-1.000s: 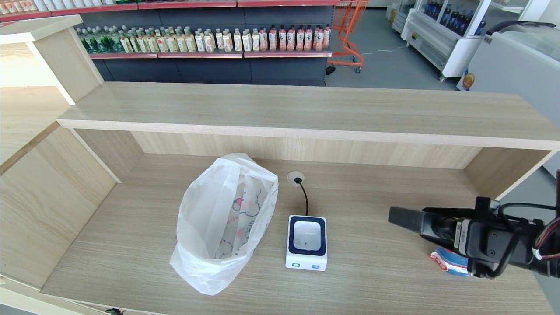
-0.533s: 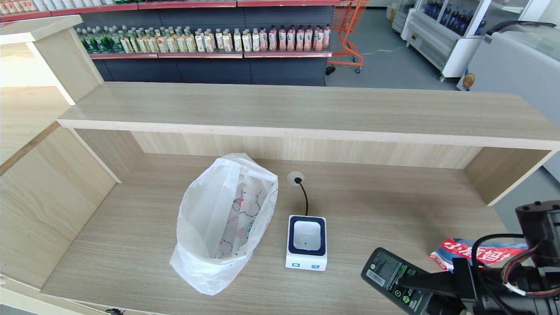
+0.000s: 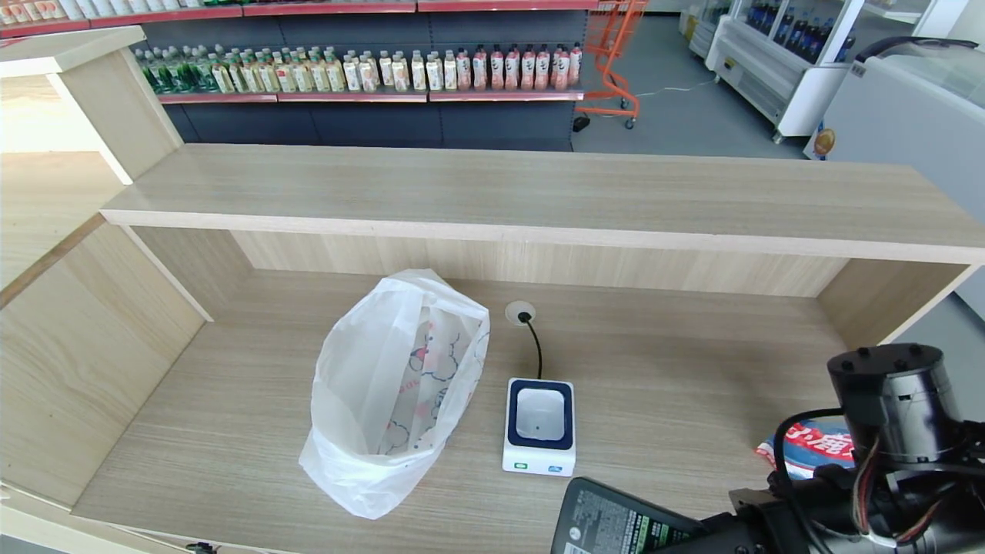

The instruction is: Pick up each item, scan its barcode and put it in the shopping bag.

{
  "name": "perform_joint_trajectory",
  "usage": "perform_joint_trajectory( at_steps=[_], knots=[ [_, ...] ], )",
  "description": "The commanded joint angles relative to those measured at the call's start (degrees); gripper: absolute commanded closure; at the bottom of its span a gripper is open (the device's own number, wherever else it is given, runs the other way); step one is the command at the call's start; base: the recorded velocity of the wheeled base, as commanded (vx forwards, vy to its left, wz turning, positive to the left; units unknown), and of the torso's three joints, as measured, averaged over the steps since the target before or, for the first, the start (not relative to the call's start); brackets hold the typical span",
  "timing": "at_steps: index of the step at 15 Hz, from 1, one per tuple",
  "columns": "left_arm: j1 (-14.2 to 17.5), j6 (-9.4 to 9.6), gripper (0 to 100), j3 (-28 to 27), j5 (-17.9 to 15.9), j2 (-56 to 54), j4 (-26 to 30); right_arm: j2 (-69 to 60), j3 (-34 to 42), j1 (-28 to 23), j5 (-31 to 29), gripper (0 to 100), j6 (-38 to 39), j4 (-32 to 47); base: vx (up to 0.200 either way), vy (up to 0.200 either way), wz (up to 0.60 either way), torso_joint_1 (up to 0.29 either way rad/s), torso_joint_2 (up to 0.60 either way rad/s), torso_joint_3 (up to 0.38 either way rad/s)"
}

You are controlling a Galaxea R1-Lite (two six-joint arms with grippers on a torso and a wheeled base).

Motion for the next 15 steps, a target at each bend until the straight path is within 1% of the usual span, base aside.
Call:
perform_joint_trajectory(
  at_steps=[1,2,5,6,15],
  knots=[
    [0.01,0.02,0,0.0,0.01,0.09,0.0,0.8,-0.23,0.4,0.07,100,-0.23,-0.08,0.0,0.0,0.0,0.0,0.0,0.0],
    [0.01,0.02,0,0.0,0.01,0.0,0.0,0.62,-0.23,0.4,0.16,100,-0.41,-0.17,0.0,0.0,0.0,0.0,0.0,0.0],
    [0.01,0.02,0,0.0,0.01,0.0,0.0,0.27,0.12,0.4,-0.02,100,-0.23,-5.35,0.0,0.0,0.0,0.0,0.0,0.0],
    [0.01,0.02,0,0.0,0.01,0.0,0.0,0.27,-0.06,0.31,-0.02,100,-0.23,-5.88,0.0,0.0,0.0,0.0,0.0,0.0],
    [0.01,0.02,0,0.0,0.01,0.0,0.0,-0.17,-0.06,-0.13,-0.11,100,-0.23,-5.88,0.0,0.0,0.0,0.0,0.0,0.0]
  ],
)
